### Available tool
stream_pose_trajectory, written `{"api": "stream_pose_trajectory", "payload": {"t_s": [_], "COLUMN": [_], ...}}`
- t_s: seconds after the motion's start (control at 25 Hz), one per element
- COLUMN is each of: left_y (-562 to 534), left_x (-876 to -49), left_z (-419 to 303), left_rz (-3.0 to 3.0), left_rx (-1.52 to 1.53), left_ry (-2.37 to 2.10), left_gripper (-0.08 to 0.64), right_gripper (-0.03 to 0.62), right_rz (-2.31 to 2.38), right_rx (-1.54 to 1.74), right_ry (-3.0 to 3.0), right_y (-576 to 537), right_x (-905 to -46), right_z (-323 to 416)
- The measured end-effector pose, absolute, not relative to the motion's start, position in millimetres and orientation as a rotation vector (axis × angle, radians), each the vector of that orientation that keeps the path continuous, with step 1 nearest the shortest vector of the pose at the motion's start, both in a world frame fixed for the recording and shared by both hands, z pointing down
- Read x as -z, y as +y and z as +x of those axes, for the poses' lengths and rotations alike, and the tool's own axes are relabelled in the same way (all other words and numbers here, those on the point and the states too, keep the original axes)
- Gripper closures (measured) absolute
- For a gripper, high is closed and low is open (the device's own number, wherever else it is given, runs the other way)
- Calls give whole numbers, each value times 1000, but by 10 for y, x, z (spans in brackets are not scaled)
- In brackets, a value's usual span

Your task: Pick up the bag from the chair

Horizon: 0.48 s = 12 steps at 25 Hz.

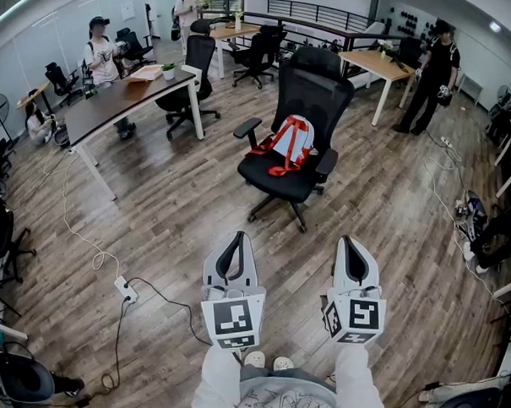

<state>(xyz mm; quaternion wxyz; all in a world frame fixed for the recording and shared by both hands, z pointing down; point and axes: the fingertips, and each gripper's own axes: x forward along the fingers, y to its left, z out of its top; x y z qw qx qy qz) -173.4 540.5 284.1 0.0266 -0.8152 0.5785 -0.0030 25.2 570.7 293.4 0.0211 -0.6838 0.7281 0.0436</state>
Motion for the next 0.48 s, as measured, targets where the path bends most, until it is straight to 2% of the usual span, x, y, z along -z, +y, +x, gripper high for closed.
{"api": "stream_pose_trajectory", "payload": {"t_s": [0.48], "left_y": [5326], "left_x": [-2881], "left_z": [-1898], "left_rz": [-2515], "left_rx": [29], "left_ry": [1795], "left_gripper": [554], "right_gripper": [582], "right_rz": [-2125], "right_rx": [-115], "right_ry": [2244], "right_y": [5634], "right_x": [-2948], "right_z": [134]}}
